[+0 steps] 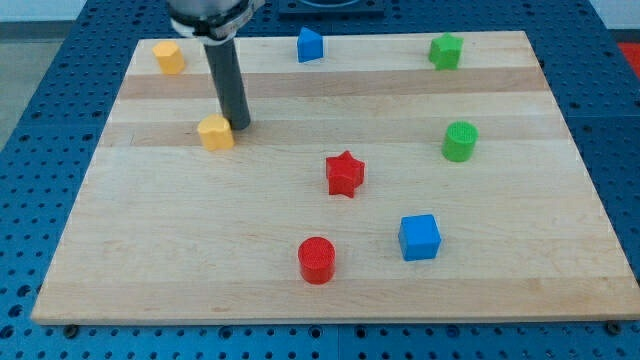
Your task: Move the yellow heart slightly up
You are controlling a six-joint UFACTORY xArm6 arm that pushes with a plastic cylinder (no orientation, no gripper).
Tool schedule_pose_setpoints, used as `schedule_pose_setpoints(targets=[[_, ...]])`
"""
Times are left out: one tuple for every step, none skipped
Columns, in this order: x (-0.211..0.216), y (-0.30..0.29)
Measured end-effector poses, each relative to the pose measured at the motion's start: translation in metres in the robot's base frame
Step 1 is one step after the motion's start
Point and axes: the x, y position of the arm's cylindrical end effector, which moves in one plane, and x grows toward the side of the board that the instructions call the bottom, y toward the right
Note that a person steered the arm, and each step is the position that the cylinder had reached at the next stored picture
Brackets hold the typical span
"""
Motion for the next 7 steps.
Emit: schedule_pose_setpoints(targets=[[0.033, 0.010], [0.054, 0.027], [0.062, 0.027], [0.062, 0.026], [0.059, 0.016], [0.053, 0.000], [0.048, -0.020]])
